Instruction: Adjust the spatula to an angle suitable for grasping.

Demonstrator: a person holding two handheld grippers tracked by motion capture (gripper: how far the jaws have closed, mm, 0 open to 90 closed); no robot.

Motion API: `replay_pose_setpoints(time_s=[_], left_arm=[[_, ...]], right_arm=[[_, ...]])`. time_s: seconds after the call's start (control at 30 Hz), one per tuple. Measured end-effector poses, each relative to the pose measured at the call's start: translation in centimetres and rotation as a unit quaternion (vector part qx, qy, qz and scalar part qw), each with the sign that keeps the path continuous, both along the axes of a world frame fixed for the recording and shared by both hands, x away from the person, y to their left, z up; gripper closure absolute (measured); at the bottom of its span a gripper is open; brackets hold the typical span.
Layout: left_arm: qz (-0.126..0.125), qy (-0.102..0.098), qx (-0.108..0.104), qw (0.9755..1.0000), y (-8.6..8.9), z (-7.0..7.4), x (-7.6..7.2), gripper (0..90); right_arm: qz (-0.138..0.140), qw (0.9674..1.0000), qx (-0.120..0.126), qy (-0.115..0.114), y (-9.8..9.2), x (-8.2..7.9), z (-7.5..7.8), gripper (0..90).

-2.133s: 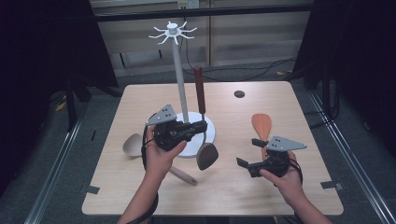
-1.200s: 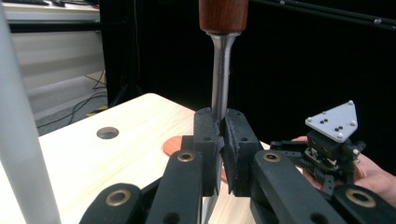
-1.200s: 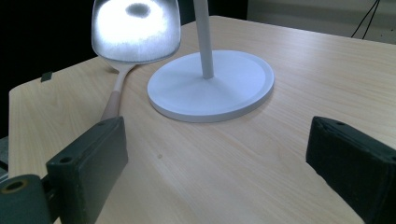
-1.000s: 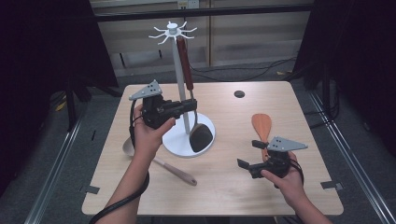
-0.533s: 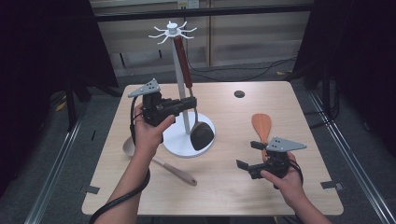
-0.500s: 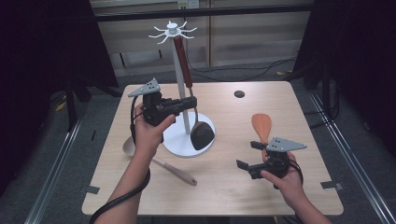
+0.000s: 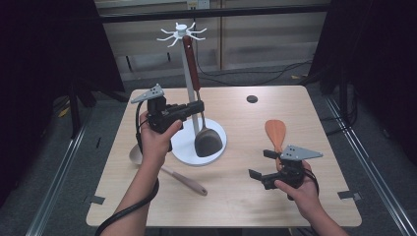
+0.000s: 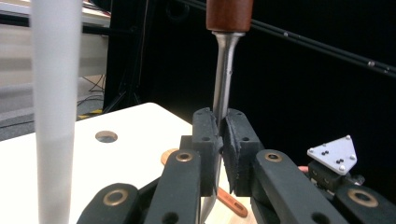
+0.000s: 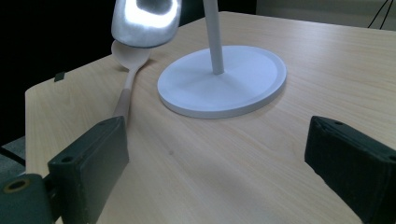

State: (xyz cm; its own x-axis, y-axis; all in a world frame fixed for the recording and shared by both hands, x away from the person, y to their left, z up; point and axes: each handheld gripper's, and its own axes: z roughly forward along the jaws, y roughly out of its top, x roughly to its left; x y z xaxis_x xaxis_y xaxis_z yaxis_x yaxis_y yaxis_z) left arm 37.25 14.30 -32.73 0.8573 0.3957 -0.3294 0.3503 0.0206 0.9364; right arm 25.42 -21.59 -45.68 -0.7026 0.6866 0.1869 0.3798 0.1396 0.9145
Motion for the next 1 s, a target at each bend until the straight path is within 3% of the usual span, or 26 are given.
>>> replay_pose_setpoints(time_s=[0.17, 0.5, 1.0], left_arm=[[0.026, -0.011, 0.021, 0.9994, 0.1, 0.2, -0.2, 83.7], [0.072, -0.016, 0.025, 0.9970, 0.6, -0.2, -0.4, 81.8], [0.098, -0.027, 0.023, 0.9945, 1.1, -0.5, -0.1, 79.7]], right_arm=[[0.003, 1.0000, 0.000, 0.002, 0.3, 0.0, -0.2, 5.9], [0.008, 1.0000, -0.005, 0.001, 0.7, 0.1, -0.2, 5.9], [0.008, 0.9999, -0.012, -0.009, 0.6, 0.0, 0.0, 5.9]])
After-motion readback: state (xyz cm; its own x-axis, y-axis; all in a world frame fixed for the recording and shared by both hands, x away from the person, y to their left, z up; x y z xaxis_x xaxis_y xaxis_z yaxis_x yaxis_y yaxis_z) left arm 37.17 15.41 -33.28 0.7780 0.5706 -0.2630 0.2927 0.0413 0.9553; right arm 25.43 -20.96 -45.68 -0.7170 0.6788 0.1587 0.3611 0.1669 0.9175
